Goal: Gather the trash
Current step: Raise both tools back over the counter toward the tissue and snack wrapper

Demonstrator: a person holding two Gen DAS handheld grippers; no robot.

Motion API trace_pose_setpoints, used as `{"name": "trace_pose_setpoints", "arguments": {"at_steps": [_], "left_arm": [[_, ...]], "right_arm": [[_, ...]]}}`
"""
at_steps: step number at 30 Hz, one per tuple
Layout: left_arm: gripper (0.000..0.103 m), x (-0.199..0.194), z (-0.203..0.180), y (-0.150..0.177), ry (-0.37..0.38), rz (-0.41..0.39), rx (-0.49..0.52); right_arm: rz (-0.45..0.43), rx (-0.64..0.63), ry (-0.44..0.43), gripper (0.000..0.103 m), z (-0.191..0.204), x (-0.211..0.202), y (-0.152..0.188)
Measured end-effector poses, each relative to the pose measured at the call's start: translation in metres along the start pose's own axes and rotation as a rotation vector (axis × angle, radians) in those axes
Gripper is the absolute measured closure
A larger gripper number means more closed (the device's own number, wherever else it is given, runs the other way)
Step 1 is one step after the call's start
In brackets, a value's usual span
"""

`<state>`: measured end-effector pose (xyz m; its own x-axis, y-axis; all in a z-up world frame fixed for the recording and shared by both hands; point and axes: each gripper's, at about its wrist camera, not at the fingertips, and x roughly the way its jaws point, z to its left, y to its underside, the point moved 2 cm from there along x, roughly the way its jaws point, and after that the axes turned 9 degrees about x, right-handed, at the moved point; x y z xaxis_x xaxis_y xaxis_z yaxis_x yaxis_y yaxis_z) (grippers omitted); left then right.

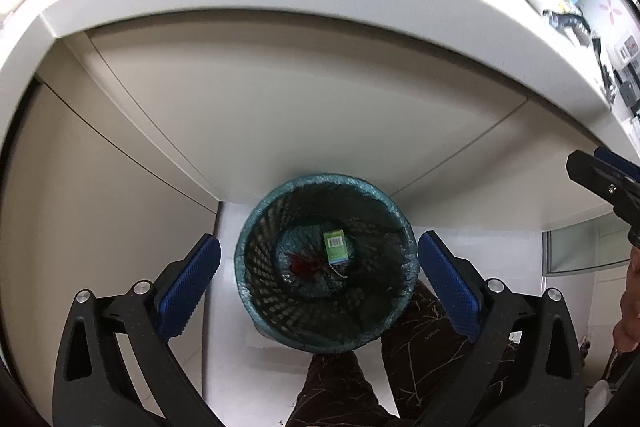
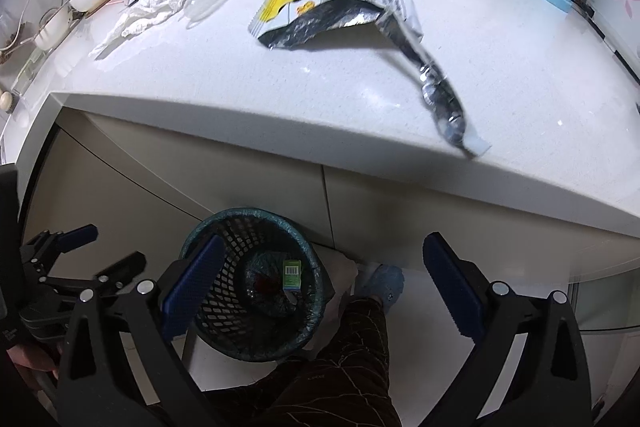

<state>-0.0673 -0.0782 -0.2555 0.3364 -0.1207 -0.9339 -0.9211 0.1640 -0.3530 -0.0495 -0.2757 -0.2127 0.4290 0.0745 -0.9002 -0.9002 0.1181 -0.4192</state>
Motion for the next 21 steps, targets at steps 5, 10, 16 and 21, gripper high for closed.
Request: {"name": "trace_pose_setpoints", "arguments": {"at_steps": [5, 10, 16, 21], "left_arm": [[0.006, -0.027, 0.004, -0.014, -0.029, -0.037, -0.004], [0.006, -0.056, 0.013, -0.034, -0.028, -0.083, -0.029], [0.006, -0.080, 0.020, -0.064, -0.036, -0.130, -0.042], [0.006, -0.095, 0.023, -0.090, -0.041, -0.160, -0.051]], "right_arm": [[-0.011, -0.001, 0.003, 0.008, -0.001, -0.022, -0.012], [-0.029, 0.007, -0.012, 0.008, -0.002, -0.045, -0.031], [-0.061, 0.009, -0.015, 0.008, 0.002, -0.064, -0.061], [-0.079, -0.004, -0.014, 0.008, 0.007, -0.073, -0.087]]}}
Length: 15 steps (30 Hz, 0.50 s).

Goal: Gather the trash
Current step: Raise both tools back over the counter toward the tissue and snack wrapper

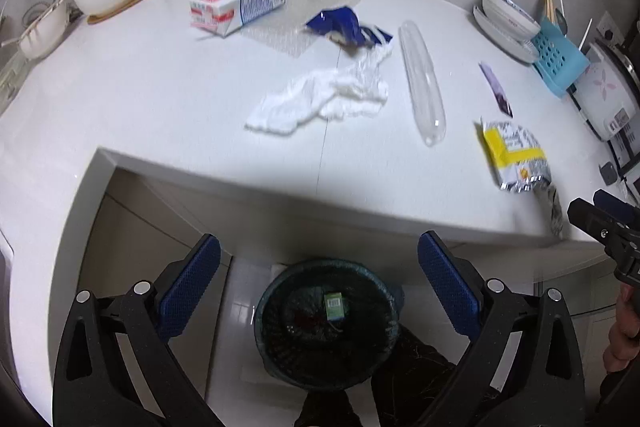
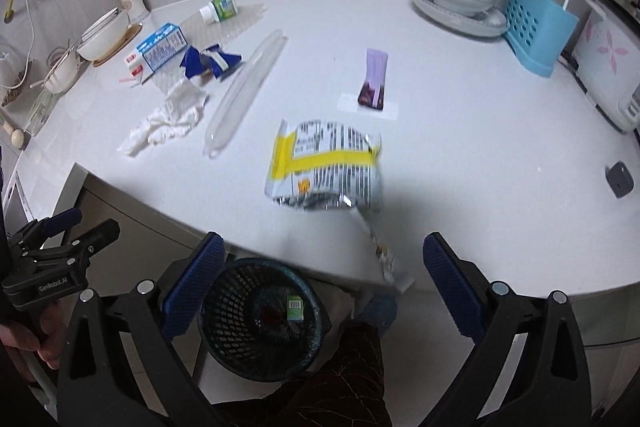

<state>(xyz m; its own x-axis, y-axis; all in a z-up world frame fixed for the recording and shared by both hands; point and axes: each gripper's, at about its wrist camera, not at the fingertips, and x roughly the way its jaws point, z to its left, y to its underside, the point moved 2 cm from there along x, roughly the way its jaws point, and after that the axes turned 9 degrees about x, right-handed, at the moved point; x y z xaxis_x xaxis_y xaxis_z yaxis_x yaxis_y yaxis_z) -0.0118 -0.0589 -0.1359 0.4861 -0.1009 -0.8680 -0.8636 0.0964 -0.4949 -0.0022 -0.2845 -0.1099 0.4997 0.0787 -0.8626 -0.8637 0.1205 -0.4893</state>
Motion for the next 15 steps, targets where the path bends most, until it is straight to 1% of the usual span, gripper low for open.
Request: {"name": "trace_pose_setpoints", "arguments": {"at_steps": [6, 11, 15], "left_arm": [[0.006, 0.004, 0.001, -0.034, -0.020, -0.005, -0.003], [0.006, 0.013, 0.003, -0.056, -0.018, -0.001, -0.012], [0.006, 0.023, 0.004, -0.071, -0.029, 0.007, -0.008]], "right_arm": [[0.016, 0.006, 0.015, 0.008, 0.002, 0.008, -0.028], [0.018, -0.003, 0.025, 0.008, 0.000, 0.015, -0.042], [0.041, -0.002, 0.035, 0.008, -0.001, 0.024, -0.054]]}}
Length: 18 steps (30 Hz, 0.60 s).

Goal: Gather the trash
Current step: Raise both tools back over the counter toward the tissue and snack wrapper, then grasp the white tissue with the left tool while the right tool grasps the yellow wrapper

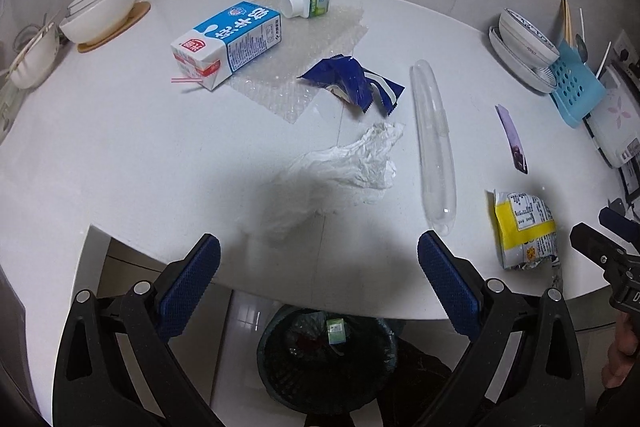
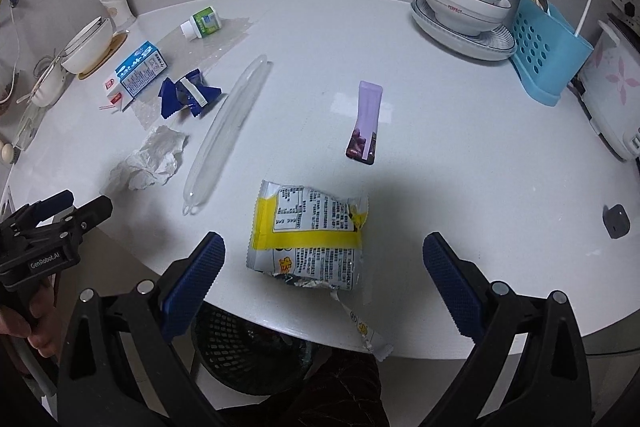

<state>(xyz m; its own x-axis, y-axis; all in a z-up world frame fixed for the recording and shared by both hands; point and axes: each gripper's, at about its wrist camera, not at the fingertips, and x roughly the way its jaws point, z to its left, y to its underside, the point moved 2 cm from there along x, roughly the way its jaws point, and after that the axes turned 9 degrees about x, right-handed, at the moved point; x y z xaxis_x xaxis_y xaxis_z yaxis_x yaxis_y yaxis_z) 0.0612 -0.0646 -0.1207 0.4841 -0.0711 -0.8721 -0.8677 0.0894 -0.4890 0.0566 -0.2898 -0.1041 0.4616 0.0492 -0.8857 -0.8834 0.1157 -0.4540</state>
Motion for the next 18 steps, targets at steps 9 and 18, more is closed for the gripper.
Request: {"name": "trace_pose_setpoints", "arguments": {"at_steps": [9, 18], "left_arm": [[0.006, 0.031, 0.000, -0.026, -0.006, 0.039, -0.001], [0.012, 0.057, -0.007, -0.040, -0.015, 0.074, 0.001]], "right_arm": [[0.077, 0.015, 0.004, 0.008, -0.005, 0.026, -0.021], [0.156, -0.009, 0.023, 0.015, -0.001, 0.055, -0.020]]}}
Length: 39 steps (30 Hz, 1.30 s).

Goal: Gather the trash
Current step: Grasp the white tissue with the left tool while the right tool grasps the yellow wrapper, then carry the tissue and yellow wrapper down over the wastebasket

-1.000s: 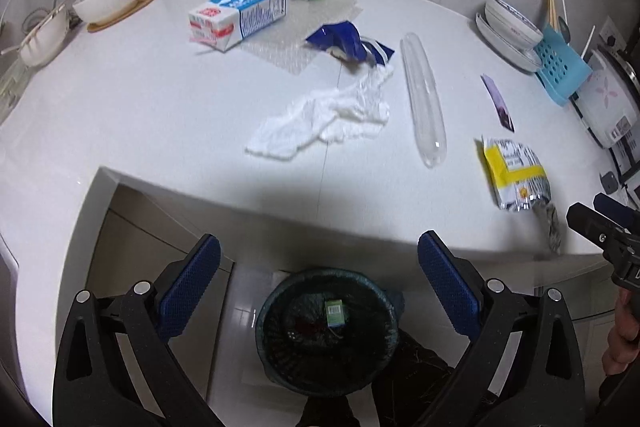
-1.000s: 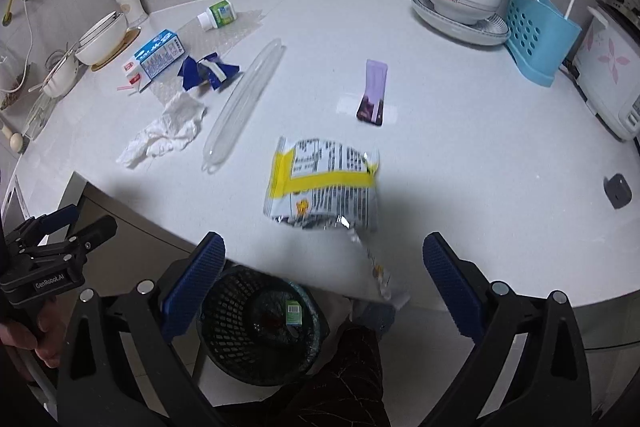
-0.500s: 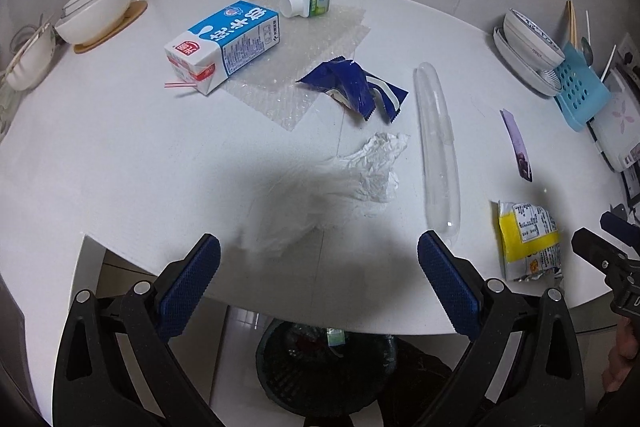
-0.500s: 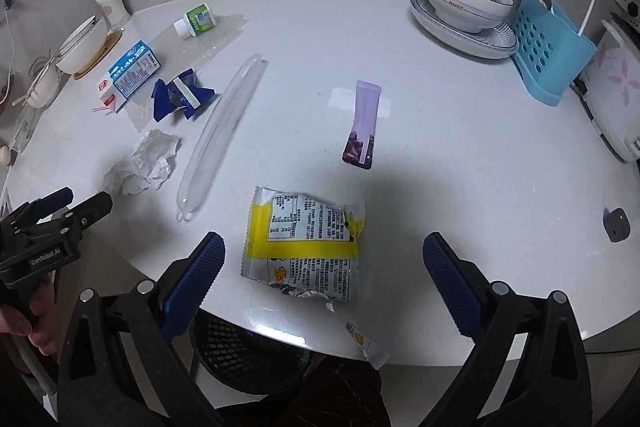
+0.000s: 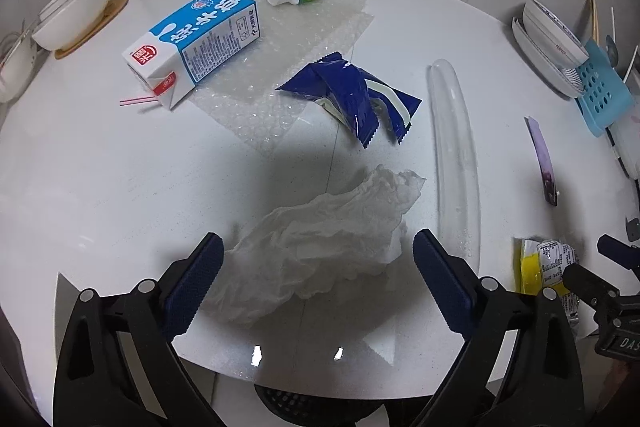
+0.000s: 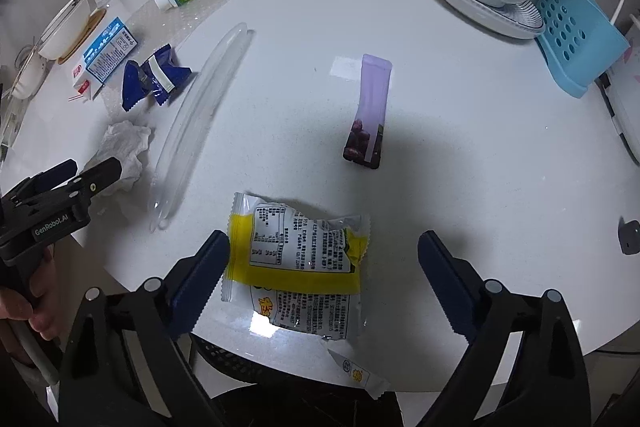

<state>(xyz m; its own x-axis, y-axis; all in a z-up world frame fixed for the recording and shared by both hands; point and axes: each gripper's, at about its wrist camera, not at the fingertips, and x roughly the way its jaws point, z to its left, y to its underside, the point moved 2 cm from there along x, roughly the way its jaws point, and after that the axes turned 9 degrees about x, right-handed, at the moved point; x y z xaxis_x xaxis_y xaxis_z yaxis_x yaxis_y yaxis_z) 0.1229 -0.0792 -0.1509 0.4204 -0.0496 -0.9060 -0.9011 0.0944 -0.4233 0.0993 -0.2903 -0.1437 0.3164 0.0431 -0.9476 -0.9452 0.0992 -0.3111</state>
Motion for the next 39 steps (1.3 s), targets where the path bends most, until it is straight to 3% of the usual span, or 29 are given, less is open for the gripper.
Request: {"name": "trace_pose_setpoints", "arguments": {"at_steps": [11, 16, 19, 24, 30, 32, 39], "left_arm": [[0.055, 0.013, -0.001, -0.001, -0.038, 0.053, 0.005], [0.084, 0.012, 0.004, -0.001, -0.067, 0.060, 0.014], [0.094, 0.012, 0.008, 0.000, -0.071, 0.061, 0.006], [0.098, 0.011, 0.009, 0.001, -0.071, 0.053, 0.007], [0.099, 0.010, 0.010, 0.002, -0.056, 0.051, 0.000], [0.099, 0.009, 0.010, 0.003, -0.062, 0.048, 0.005], [0.099, 0.006, 0.009, 0.005, -0.052, 0.046, -0.004]], "right_arm": [[0.069, 0.030, -0.040, 0.038, -0.005, 0.016, 0.003], [0.077, 0.031, -0.040, 0.042, -0.004, 0.016, 0.004], [0.070, 0.025, -0.043, 0.044, -0.003, 0.016, 0.005], [0.073, 0.012, -0.017, 0.049, -0.001, 0.018, 0.004], [0.102, -0.002, 0.008, 0.069, 0.001, 0.025, 0.008], [0.105, 0.003, -0.001, 0.080, 0.001, 0.024, 0.008], [0.106, 0.012, -0.007, 0.084, 0.003, 0.023, 0.005]]}}
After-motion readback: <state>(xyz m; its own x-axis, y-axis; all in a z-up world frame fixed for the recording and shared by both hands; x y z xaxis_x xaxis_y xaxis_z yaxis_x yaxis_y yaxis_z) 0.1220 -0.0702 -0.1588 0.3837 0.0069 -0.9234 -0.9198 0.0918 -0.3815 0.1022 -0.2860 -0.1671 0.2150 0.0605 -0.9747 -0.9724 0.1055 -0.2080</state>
